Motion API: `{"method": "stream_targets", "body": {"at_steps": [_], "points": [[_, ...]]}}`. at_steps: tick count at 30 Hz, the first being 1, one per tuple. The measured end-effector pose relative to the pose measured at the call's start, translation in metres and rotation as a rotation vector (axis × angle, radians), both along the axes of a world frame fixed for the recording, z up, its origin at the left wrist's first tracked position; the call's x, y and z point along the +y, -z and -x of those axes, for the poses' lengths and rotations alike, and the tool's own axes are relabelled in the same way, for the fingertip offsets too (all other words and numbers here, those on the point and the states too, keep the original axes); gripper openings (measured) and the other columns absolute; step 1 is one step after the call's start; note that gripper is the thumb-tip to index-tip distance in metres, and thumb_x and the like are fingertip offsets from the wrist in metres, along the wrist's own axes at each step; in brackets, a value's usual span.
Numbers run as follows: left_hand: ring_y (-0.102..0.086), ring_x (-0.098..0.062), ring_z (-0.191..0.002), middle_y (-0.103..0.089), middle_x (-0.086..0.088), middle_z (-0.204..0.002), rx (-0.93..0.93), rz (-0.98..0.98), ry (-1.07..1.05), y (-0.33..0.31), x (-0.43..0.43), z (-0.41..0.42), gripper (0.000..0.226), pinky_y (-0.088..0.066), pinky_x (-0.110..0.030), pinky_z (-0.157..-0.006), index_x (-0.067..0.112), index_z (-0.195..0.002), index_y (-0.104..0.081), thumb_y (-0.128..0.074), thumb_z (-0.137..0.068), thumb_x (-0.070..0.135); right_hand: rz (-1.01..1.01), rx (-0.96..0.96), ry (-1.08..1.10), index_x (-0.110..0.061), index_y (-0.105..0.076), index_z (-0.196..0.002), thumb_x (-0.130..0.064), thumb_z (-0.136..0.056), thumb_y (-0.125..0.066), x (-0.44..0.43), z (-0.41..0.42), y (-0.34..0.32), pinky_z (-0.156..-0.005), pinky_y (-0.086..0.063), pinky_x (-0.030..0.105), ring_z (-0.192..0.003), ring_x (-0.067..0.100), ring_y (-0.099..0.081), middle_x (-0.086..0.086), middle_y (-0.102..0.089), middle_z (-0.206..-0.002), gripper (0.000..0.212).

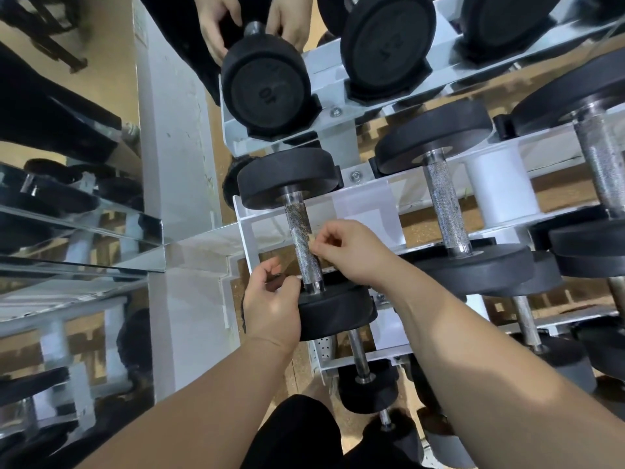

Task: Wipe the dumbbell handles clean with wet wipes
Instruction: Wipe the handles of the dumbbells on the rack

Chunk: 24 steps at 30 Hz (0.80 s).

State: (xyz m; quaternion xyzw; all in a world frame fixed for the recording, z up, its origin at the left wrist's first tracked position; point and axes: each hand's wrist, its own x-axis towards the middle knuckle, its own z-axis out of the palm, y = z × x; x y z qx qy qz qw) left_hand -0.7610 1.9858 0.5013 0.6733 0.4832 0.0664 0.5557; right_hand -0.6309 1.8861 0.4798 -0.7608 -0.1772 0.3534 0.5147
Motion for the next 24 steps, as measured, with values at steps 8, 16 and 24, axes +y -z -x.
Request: {"method": "stream_targets", "body": {"at_steps": [8, 16, 24], "points": [[-0.058, -0.013, -0.099, -0.064, 0.006, -0.113, 0.027, 0.000, 0.003, 0.003, 0.003, 0.002, 0.051, -0.047, -0.032, -0.089, 0.029, -0.111, -0.066, -0.056, -0.063, 0.045, -0.080, 0.060, 0.192, -0.023, -0.059, -0.076, -0.027, -0.094, -0.064, 0.023, -0.010, 0.005, -0.071, -0.045, 0.027, -0.073, 0.007, -0.060, -0.008, -0.064, -0.075, 0.019], [-0.057, -0.013, -0.094, -0.064, 0.003, -0.111, 0.024, 0.010, -0.004, 0.000, 0.001, 0.002, 0.052, -0.045, -0.028, -0.083, 0.023, -0.113, -0.066, -0.056, -0.065, 0.041, -0.005, 0.090, 0.031, -0.013, -0.061, -0.075, -0.023, -0.090, -0.068, 0.008, -0.006, -0.005, -0.064, -0.041, 0.028, -0.062, 0.009, -0.049, -0.006, -0.058, -0.067, 0.020], [-0.059, -0.014, -0.089, -0.065, 0.003, -0.106, 0.030, 0.031, -0.002, -0.002, 0.000, 0.000, 0.045, -0.044, -0.026, -0.079, 0.028, -0.112, -0.065, -0.055, -0.070, 0.036, 0.025, 0.077, -0.089, -0.011, -0.061, -0.079, -0.021, -0.092, -0.068, 0.001, -0.001, -0.006, -0.059, -0.039, 0.020, -0.057, -0.001, -0.048, -0.006, -0.058, -0.069, 0.019]]}}
